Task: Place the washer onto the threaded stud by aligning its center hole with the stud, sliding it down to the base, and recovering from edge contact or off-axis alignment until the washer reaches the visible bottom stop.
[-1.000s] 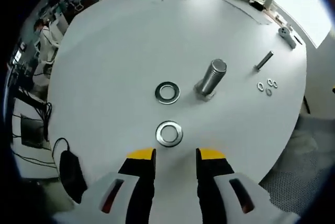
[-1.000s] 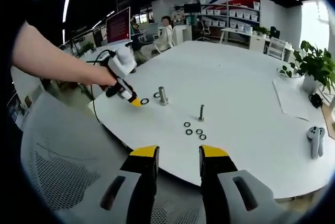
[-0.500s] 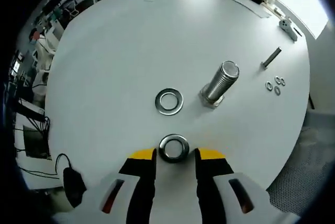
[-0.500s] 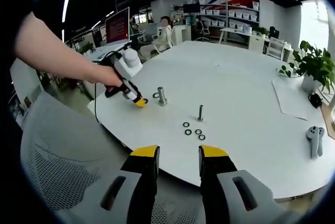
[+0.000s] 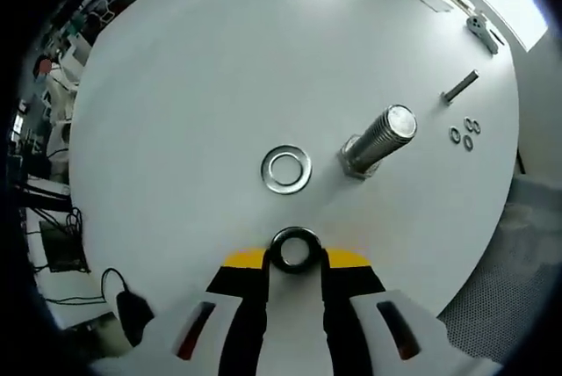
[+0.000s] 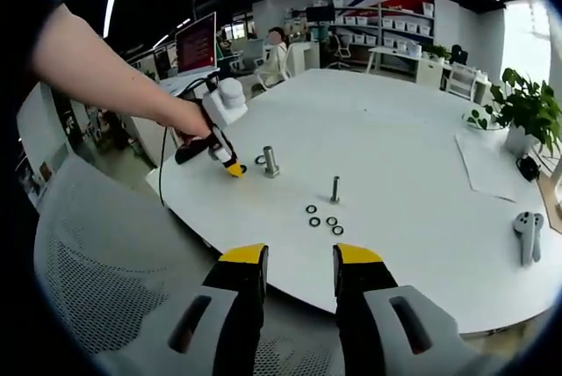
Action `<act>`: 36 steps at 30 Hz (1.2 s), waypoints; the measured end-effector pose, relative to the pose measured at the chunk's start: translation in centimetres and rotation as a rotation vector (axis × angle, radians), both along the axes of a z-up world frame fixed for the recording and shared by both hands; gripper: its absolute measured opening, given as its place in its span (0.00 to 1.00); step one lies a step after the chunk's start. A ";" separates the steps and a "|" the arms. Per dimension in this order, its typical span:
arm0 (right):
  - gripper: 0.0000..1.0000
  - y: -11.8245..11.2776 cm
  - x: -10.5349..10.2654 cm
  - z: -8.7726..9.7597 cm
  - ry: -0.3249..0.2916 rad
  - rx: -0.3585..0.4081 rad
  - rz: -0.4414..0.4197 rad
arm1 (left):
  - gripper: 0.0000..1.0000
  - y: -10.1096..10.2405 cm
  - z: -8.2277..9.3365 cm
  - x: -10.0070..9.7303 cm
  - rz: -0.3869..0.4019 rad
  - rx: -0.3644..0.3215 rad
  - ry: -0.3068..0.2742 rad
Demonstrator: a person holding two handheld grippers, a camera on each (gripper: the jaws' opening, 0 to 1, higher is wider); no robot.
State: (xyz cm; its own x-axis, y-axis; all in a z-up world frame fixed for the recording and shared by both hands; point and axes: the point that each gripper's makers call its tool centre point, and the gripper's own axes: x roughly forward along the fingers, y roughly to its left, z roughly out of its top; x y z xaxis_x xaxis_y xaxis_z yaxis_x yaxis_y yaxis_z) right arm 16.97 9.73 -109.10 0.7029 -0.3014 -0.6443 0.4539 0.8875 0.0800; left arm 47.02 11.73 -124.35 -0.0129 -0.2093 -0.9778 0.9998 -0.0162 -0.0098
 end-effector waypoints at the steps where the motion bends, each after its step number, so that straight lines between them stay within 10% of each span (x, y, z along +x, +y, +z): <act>1: 0.32 0.0 0.0 0.0 0.000 0.000 0.000 | 0.21 0.1 0.0 -0.1 -0.007 0.008 -0.002; 17: 0.32 -0.1 0.1 0.0 0.000 -0.004 0.004 | 0.23 0.6 0.1 -0.5 -0.138 0.092 -0.015; 36: 0.32 -0.2 0.1 -0.2 0.002 -0.009 0.010 | 0.22 0.4 0.3 -1.2 -0.054 0.071 -0.007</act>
State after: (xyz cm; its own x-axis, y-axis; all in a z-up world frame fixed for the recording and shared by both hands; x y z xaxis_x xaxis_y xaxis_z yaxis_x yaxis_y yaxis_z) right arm 17.08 9.57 -109.26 0.7045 -0.3004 -0.6430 0.4454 0.8925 0.0711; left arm 45.78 12.16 -124.07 -0.0150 -0.1389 -0.9902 0.9976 -0.0696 -0.0054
